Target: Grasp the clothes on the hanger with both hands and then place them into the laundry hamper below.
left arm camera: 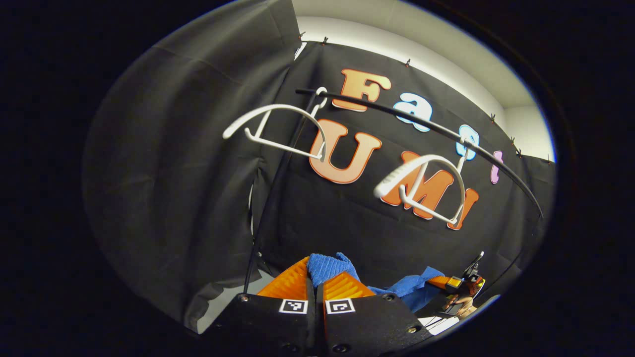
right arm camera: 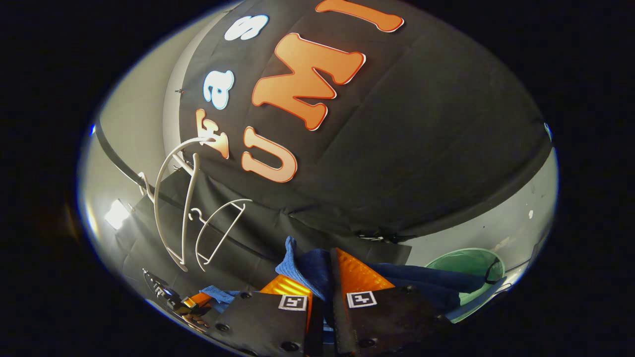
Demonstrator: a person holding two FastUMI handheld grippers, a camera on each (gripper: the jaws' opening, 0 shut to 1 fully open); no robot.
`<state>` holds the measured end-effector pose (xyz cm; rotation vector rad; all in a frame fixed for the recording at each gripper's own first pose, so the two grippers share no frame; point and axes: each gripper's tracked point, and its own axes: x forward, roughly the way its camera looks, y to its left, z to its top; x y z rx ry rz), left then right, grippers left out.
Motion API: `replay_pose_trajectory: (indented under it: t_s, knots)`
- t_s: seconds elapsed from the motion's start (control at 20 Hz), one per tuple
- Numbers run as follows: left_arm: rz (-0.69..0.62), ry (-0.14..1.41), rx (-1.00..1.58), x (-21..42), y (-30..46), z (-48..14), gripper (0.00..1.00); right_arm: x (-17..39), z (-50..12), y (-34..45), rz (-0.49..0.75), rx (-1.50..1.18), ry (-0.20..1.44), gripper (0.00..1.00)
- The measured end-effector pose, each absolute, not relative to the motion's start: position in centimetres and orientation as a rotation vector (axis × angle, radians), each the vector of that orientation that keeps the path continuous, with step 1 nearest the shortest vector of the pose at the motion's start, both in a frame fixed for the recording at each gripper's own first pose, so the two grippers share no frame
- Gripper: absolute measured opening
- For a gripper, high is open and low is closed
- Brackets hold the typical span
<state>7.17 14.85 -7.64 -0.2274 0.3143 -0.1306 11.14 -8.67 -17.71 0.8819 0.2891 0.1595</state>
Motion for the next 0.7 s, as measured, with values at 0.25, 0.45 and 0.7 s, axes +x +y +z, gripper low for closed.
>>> replay_pose_trajectory:
  t_s: [0.25, 0.45, 0.7]
  knots:
    - [-0.193, 0.443, -0.267, 8.2, 10.6, -14.2, 0.00, 9.6, -18.9, -9.7, 0.088, 0.855, 0.307, 0.16]
    - [-0.263, 0.512, -0.289, 8.9, 6.9, -18.2, 0.00, 8.8, -19.8, -10.2, 0.035, 0.832, 0.318, 0.16]
    - [-0.349, 0.613, -0.279, 9.3, 1.9, -22.0, 0.00, 7.1, -22.2, -11.2, -0.045, 0.800, 0.356, 0.16]
